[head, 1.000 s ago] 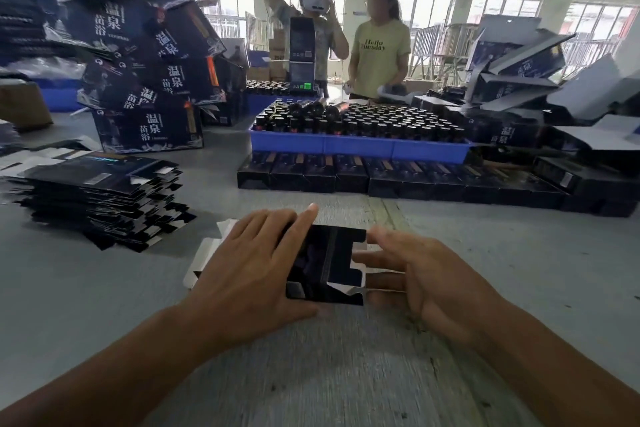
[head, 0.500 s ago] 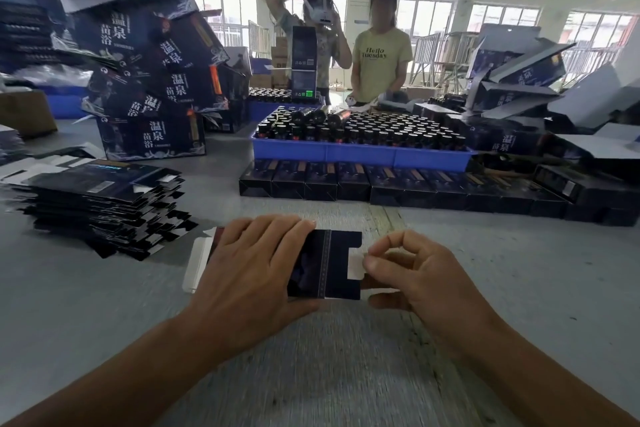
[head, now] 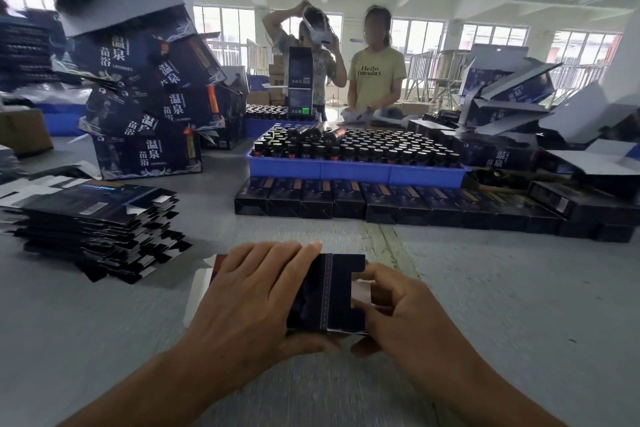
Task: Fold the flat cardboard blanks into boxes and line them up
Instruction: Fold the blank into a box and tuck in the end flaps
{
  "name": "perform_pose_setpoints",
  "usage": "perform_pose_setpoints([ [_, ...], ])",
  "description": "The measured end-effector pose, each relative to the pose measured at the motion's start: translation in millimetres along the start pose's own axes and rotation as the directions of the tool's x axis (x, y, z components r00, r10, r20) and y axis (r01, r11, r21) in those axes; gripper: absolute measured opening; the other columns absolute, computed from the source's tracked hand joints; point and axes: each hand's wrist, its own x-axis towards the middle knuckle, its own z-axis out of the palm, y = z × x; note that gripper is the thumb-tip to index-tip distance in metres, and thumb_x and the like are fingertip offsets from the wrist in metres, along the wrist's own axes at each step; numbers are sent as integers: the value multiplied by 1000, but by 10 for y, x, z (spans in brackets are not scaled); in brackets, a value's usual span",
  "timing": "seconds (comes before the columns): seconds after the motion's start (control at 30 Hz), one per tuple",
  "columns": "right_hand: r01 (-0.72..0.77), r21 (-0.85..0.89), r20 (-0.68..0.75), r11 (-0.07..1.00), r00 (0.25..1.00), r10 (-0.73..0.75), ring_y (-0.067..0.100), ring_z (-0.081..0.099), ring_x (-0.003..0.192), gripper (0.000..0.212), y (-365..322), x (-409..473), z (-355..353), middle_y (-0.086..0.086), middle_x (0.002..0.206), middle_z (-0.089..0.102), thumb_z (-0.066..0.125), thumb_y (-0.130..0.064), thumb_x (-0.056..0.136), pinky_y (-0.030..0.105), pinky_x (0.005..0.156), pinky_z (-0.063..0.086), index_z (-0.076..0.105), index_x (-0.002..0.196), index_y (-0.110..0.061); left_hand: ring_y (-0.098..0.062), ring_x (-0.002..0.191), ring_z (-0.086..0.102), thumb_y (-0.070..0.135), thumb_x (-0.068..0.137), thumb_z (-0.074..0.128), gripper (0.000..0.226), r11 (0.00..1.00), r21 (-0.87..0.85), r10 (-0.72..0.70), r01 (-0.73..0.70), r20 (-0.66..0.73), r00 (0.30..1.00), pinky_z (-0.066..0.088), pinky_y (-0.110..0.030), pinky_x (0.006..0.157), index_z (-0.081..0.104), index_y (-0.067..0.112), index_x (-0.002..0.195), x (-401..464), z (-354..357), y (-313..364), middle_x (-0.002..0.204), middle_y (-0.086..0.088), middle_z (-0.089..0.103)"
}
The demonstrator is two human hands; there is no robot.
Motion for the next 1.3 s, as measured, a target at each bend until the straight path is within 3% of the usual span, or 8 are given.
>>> perform_pose_setpoints([
  [0.23,50,-45,-60,998,997,-53,14,75,85,33,-53,-25,-1,-11,100,77,67,-17,96,24,63,59,66,109,-47,-22,117,56,80,87,43,94,997,-72,-4,-1,-78,997,37,-37,103,48,3,142,2,-12,20,134,-9,60],
  [0.43,120,-136,-133,983,981,-138,8,73,83,43,-57,-19,-2,-15,99,75,65,-20,96,19,59,56,59,107,-61,-22,128,50,65,90,52,80,991,-119,33,-55,-181,983,33,-37,112,39,11,146,14,-24,46,140,-7,55],
  [0.7,177,-249,-134,952,967,-215,3,72,85,59,-96,-27,-40,-28,99,70,65,-20,97,22,63,59,48,101,-77,-33,121,52,58,92,46,58,996,-5,93,-95,-155,984,43,-43,98,41,33,144,33,-40,33,137,-19,56],
  [0.9,219,-292,-137,931,954,-267,3,74,85,48,-92,-45,-57,-20,99,74,62,-16,99,18,66,59,51,117,-59,-33,123,46,52,88,45,57,995,3,96,-97,-174,980,42,-44,95,42,35,142,67,-74,67,137,-22,54],
  [1.07,235,-382,-141,894,941,-307,-2,71,81,51,-105,-56,-51,-25,98,70,62,-18,98,12,61,55,45,119,-61,-31,124,47,52,88,47,53,996,-47,71,-80,-170,983,44,-44,95,47,32,138,60,-81,63,139,-20,54],
  [1.2,236,-395,-162,888,933,-320,-1,72,81,48,-91,-58,-64,-18,95,72,63,-19,98,16,62,57,45,121,-57,-30,128,46,48,90,51,51,992,-83,79,-96,-193,978,42,-42,99,49,29,137,41,-53,35,144,-17,47],
  [1.3,246,-412,-176,877,923,-341,-2,70,81,54,-116,-64,-52,-19,94,71,65,-22,96,13,62,56,42,117,-66,-29,134,44,47,93,52,49,988,-106,86,-109,-205,975,40,-43,103,49,29,138,32,-40,7,149,-12,42],
])
